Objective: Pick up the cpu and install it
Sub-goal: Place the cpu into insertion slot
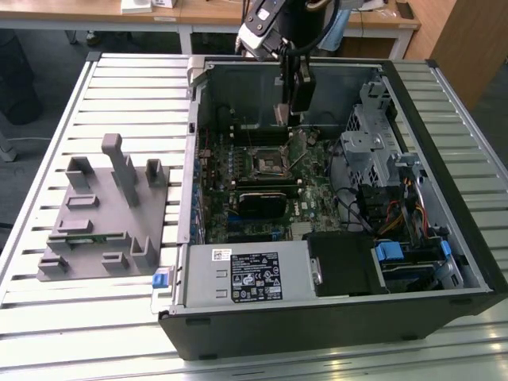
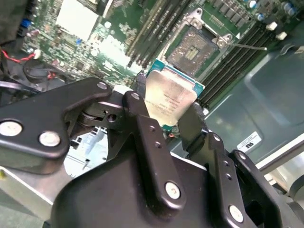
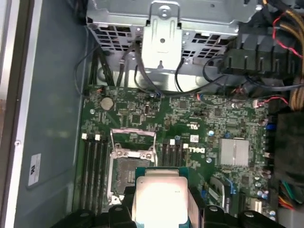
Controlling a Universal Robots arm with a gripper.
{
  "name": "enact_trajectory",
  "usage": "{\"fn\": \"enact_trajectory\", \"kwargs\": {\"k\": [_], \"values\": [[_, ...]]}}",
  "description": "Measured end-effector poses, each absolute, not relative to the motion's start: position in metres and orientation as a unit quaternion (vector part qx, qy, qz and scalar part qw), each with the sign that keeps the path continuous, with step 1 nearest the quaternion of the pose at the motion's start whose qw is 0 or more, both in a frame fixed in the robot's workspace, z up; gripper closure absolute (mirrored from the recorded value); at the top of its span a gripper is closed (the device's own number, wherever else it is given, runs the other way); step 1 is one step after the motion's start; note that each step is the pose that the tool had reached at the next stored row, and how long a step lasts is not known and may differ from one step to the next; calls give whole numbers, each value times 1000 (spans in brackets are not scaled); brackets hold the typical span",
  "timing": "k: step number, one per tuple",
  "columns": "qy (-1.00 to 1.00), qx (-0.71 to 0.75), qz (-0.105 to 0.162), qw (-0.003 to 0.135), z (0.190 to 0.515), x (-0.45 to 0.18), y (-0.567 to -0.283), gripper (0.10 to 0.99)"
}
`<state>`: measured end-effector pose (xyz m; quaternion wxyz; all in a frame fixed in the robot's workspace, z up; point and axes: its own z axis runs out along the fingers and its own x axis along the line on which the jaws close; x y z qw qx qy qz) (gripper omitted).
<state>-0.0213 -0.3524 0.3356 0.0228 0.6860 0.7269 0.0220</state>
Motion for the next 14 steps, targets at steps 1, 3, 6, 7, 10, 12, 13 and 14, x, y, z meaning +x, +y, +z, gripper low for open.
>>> {"fn": "enact_trajectory", "kwargs": {"k": [1,3,6,7,10,12,13,14], "values": [[727,686,22,23,334,-21,-350,565],[727,686,22,23,332,-22,-347,565],[726,687,24,21,328,-23,-346,565],[725,688,25,20,327,-23,-346,565],[721,692,26,19,324,-23,-346,565],[714,699,26,19,320,-23,-345,565],[711,702,26,19,318,-23,-345,565],[710,703,26,19,317,-24,-344,565]]}}
